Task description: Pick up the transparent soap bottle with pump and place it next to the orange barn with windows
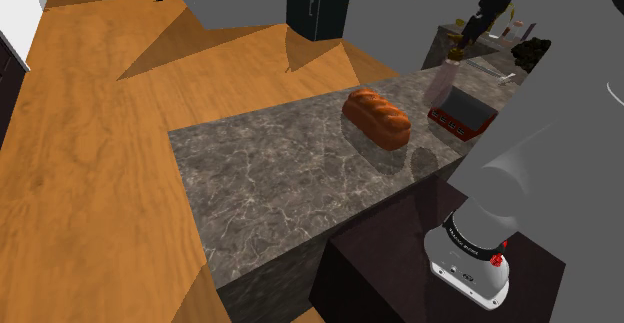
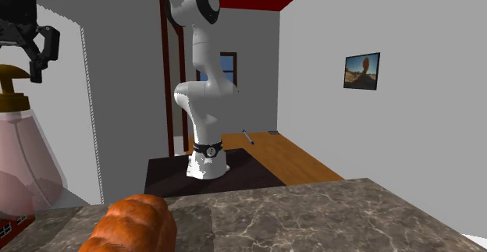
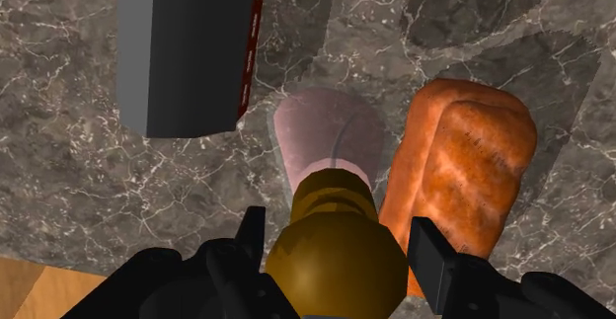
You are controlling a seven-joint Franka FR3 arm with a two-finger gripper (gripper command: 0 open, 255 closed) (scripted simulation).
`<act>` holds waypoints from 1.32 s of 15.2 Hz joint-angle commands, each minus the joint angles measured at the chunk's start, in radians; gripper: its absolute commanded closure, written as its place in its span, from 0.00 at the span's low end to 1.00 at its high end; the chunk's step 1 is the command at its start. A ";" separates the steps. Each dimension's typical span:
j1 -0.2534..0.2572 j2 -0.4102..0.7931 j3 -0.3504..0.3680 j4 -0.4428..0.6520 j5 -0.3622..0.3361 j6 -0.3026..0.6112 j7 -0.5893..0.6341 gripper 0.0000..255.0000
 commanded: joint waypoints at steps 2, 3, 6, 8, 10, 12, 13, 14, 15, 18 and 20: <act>-0.001 -0.003 0.000 -0.043 -0.002 0.041 0.000 1.00; -0.001 -0.002 -0.001 -0.055 -0.001 0.054 -0.001 1.00; -0.002 0.002 -0.003 -0.091 0.001 0.094 -0.005 1.00; -0.002 0.006 -0.005 -0.114 0.003 0.121 -0.008 1.00; -0.002 0.011 -0.007 -0.137 0.006 0.148 -0.011 1.00; -0.003 0.018 -0.009 -0.158 0.010 0.174 -0.015 1.00; -0.003 0.021 -0.010 -0.168 0.012 0.187 -0.017 1.00; -0.003 0.025 -0.011 -0.178 0.014 0.201 -0.020 1.00; -0.003 0.029 -0.013 -0.188 0.017 0.214 -0.022 1.00; -0.003 0.039 -0.015 -0.211 0.023 0.245 -0.029 1.00; -0.003 0.039 -0.015 -0.211 0.023 0.245 -0.029 1.00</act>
